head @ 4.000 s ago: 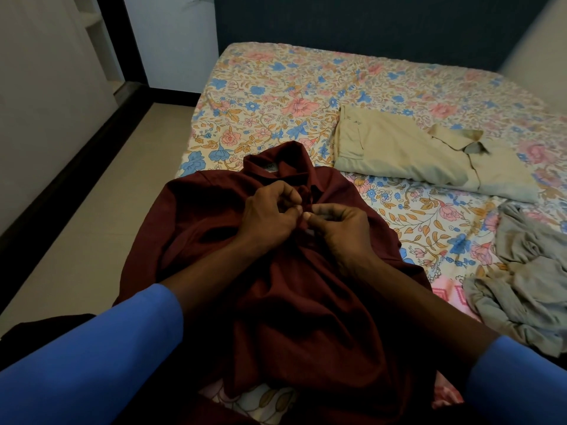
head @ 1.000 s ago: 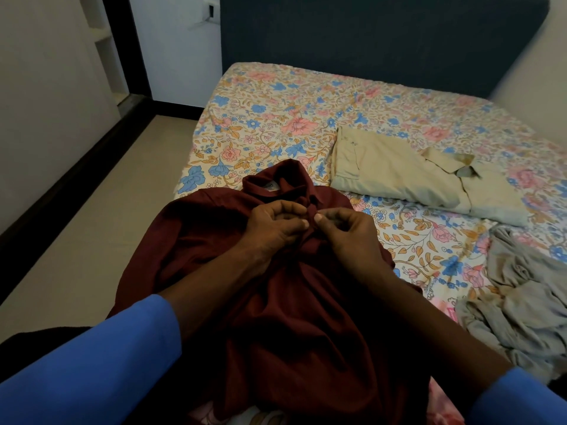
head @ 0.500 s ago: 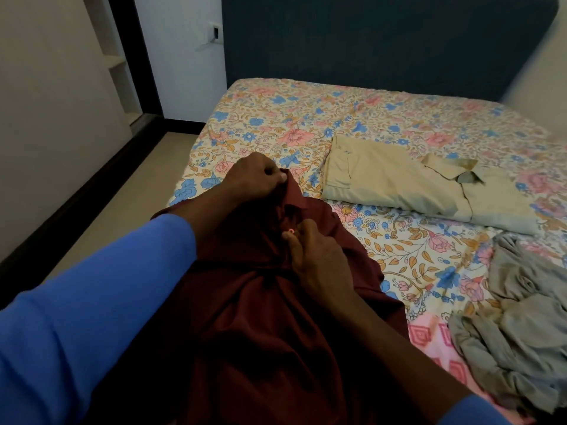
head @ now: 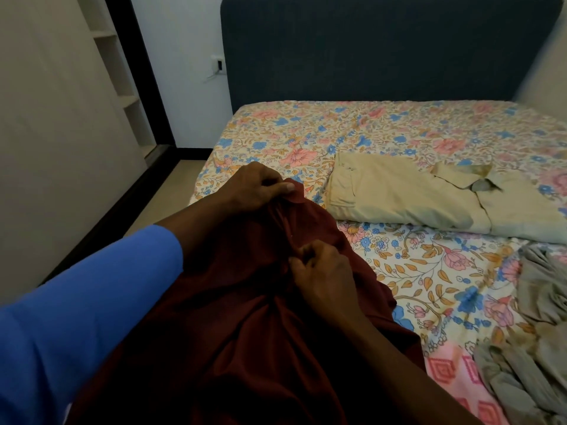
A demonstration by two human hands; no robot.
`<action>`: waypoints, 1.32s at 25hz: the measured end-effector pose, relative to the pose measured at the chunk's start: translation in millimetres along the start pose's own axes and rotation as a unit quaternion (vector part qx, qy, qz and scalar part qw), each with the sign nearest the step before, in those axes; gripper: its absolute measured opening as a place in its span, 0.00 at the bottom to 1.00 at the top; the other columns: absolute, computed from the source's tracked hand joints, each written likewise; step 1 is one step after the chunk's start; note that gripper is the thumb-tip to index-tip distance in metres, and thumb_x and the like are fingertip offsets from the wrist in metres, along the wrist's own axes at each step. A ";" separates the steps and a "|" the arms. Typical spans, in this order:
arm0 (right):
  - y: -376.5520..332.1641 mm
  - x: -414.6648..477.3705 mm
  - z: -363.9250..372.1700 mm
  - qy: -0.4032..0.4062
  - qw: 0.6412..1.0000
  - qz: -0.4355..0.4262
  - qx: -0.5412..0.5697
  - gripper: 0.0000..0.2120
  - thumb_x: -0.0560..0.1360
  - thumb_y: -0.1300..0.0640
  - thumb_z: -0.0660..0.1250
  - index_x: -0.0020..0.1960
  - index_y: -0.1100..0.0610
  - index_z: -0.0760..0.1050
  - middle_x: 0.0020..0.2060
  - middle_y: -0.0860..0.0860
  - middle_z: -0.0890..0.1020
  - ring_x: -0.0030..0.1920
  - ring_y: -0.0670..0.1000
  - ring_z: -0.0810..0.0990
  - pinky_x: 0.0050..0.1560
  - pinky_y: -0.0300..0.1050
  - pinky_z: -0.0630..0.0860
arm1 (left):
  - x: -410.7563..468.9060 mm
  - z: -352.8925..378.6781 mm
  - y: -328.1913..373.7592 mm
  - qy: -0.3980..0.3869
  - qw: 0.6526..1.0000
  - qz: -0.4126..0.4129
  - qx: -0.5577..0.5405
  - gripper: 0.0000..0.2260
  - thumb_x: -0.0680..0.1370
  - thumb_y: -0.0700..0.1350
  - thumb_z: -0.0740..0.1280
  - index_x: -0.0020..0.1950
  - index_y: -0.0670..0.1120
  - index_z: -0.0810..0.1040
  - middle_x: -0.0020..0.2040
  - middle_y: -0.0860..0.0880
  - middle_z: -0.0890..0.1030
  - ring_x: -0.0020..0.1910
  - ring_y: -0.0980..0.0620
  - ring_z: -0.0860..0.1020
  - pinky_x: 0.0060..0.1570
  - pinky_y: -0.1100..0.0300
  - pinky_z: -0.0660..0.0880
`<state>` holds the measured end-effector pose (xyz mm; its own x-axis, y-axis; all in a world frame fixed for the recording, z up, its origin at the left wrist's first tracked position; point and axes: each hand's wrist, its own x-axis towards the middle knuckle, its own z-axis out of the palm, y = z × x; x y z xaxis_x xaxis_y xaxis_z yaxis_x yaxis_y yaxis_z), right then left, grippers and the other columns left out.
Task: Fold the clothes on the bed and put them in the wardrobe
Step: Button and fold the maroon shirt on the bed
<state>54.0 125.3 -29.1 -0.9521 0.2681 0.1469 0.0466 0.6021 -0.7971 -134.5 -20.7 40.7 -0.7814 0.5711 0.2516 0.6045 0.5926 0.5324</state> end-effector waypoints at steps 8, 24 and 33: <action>-6.5 0.5 4.8 0.007 0.977 -0.135 -0.164 0.19 0.79 0.56 0.69 0.69 0.51 0.71 0.39 0.48 0.81 0.36 0.47 0.79 0.42 0.46 0.82 | 25.0 -38.5 -0.4 0.038 0.982 -0.052 0.176 0.35 0.73 0.75 0.58 0.36 0.41 0.76 0.30 0.47 0.75 0.30 0.52 0.72 0.37 0.50 0.73; 0.0 16.6 7.1 0.052 0.997 -0.003 -0.053 0.04 0.78 0.51 0.67 0.50 0.46 0.80 0.44 0.42 0.83 0.45 0.46 0.81 0.52 0.49 0.79 | -76.0 -4.9 0.0 0.249 0.955 -0.098 0.124 0.10 0.79 0.61 0.67 0.49 0.55 0.78 0.46 0.58 0.79 0.47 0.57 0.77 0.50 0.52 0.76; -11.5 15.1 3.3 -0.005 0.995 0.073 0.070 0.04 0.78 0.55 0.71 0.48 0.48 0.83 0.43 0.43 0.85 0.45 0.43 0.84 0.51 0.45 0.82 | -132.6 53.3 5.9 0.149 0.977 -0.147 0.043 0.05 0.81 0.50 0.69 0.51 0.50 0.80 0.45 0.53 0.83 0.42 0.54 0.81 0.44 0.55 0.79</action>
<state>38.1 119.9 -19.6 -0.9413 0.3370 0.0179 0.1428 0.4457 -0.8837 -19.1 -62.7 -32.6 -0.9262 0.1855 0.3281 0.3472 0.7589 0.5510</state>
